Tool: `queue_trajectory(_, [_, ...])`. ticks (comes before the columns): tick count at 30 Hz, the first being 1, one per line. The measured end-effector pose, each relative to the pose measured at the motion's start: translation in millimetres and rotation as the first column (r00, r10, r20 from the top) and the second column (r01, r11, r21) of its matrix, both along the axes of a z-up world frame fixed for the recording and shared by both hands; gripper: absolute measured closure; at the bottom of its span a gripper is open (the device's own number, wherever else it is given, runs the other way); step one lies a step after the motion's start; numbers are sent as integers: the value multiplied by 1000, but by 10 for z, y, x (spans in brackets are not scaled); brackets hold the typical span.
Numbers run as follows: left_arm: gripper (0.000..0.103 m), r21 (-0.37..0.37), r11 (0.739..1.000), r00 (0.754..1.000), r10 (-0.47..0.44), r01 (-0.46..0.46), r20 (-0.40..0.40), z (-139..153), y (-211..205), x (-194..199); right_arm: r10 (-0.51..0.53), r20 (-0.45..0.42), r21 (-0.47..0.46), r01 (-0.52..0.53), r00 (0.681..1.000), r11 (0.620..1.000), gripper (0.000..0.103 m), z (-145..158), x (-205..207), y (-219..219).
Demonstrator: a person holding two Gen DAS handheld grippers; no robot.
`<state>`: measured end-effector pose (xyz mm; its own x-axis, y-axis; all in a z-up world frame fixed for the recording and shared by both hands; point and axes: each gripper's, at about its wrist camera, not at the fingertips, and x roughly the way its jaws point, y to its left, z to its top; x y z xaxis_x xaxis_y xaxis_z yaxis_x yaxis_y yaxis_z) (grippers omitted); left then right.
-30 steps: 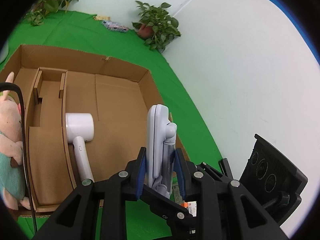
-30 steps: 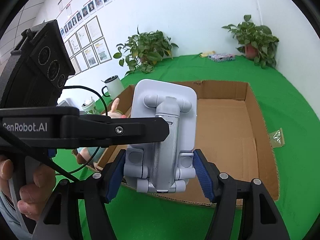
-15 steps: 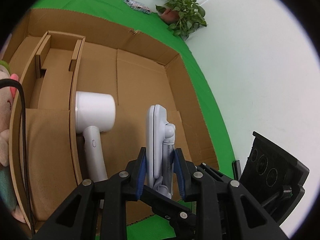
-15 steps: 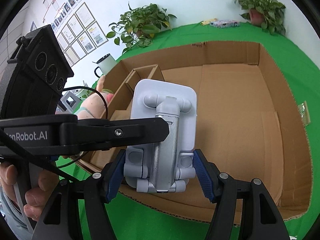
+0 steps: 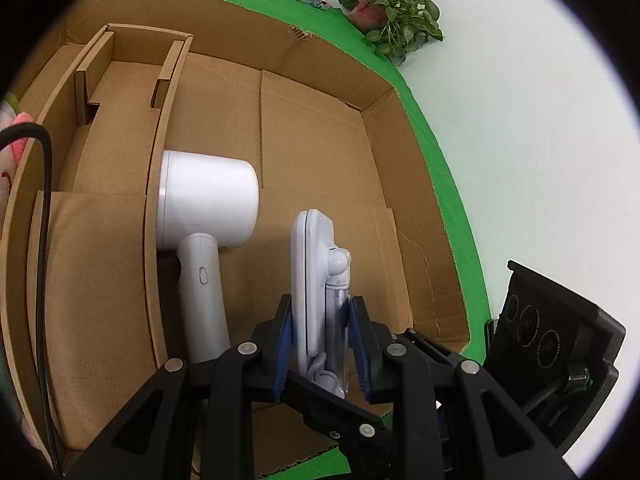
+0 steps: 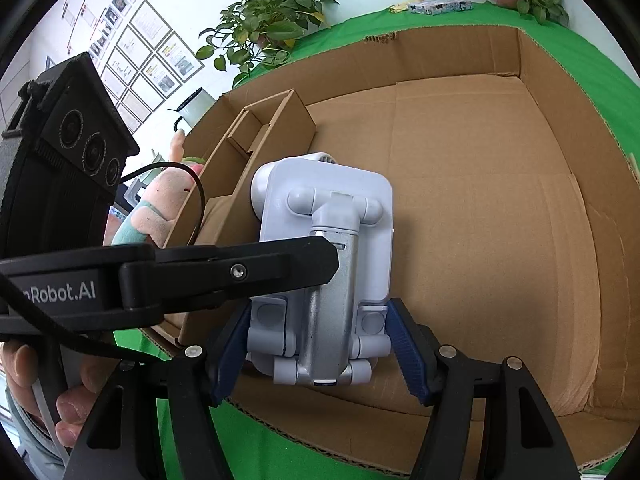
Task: Organize objects
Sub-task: 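Carry the phone stand with the right gripper over the large box, then lower the phone stand beside the hair dryer and open the right gripper, then grip the phone stand again with the right gripper and settle it flat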
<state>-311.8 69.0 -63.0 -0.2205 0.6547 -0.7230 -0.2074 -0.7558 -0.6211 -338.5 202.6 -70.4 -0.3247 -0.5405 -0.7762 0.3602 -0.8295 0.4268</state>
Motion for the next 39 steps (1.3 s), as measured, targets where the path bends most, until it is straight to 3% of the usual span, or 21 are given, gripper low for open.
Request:
queue_trajectory(8, [80, -2, 1000, 1000, 11, -11, 29, 7, -41, 13, -23, 29, 8, 23, 999, 1000, 39, 12, 8, -11])
queue_trajectory(24, [81, 8, 999, 999, 45, -45, -23, 210, -183, 119, 1, 7, 64, -1, 1000, 998, 39, 78, 105, -158])
queue_trajectory(28, [81, 13, 999, 998, 45, -45, -44, 277, -230, 167, -34, -7, 113, 34, 999, 993, 48, 30, -7, -95])
queue_trajectory(33, [81, 6, 999, 997, 53, -53, -63, 321, -237, 193, -32, -30, 159, 36, 999, 987, 48, 5, -92, -157])
queue_trajectory(37, [81, 17, 998, 996, 59, -58, -61, 317, -295, 163, 2, -66, 237, 14, 998, 971, 77, -16, -60, -290])
queue_trajectory(39, [81, 7, 999, 996, 52, -51, -72, 325, -292, 165, 28, -75, 235, -10, 997, 972, 77, -19, -34, -326])
